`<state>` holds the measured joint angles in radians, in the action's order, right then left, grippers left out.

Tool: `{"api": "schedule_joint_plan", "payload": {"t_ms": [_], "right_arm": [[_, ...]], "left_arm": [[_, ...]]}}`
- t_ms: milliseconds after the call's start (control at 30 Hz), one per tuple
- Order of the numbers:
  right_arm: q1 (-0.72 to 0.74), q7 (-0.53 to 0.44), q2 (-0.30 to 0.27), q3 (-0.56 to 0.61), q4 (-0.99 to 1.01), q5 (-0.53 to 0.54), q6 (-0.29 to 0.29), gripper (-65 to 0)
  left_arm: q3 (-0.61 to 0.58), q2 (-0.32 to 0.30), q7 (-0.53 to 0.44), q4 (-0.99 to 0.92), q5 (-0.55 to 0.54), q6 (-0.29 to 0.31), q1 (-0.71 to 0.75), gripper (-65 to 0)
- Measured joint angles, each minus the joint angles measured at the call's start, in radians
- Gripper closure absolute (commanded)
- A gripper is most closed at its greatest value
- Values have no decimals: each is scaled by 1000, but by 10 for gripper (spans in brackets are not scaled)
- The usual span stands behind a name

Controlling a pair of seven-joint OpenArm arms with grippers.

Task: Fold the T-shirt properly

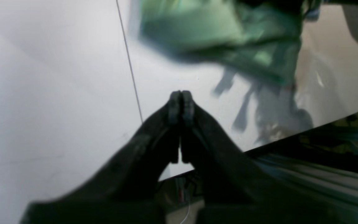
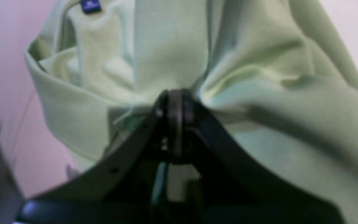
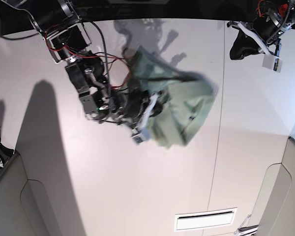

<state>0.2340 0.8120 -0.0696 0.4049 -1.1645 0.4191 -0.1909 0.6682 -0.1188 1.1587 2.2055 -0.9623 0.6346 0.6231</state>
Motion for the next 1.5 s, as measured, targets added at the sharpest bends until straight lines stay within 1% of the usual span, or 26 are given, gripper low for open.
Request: {"api": "schedule_joint_plan", "payload": {"t_ms": [100,300,533,667,733,867,967,1067,1167,1300,1367,1433,1500], "right_arm": [[-52,-14,-2,-149,-5,10,4,0],[-151,-31,4,-404,-19,92,18,0],[-254,-41,-3,-652,-81,122,16,0],[-339,-39,-14,-781,-173,129,18,0],[-380,-35,-22,-832,-222,112,19,0],[-433,-30,-25,-884,-299,74,51,0],[-448,-23,-27,-895,-322,80,66,0],[-444,-2,-27,-894,-352,63,91,0],[-442,43,-27,-895,-422,10,132,0],[-407,78,-24,-895,-530,-51,163,0],[-385,83,-22,-898,-583,-70,172,0],[-327,79,-26,-901,-638,-69,173,0],[-259,66,-27,-900,-692,-56,129,0]], "left_arm": [[0,0,0,0,-1,0,0,0],[0,0,0,0,-3,0,0,0],[0,-23,0,0,-4,1,0,0],[0,-49,0,0,-7,2,0,0],[0,-66,0,0,-7,2,0,0],[0,-87,0,0,-21,2,0,0],[0,-89,0,0,-32,2,-3,0],[0,-89,0,0,-35,2,-14,0],[0,-89,0,0,-35,2,-16,0],[0,-89,-7,0,-34,2,-16,0],[0,-89,-8,0,-34,2,-16,0],[0,-89,-13,0,-34,2,-16,0],[0,-89,-38,0,-35,2,-16,0]]}}
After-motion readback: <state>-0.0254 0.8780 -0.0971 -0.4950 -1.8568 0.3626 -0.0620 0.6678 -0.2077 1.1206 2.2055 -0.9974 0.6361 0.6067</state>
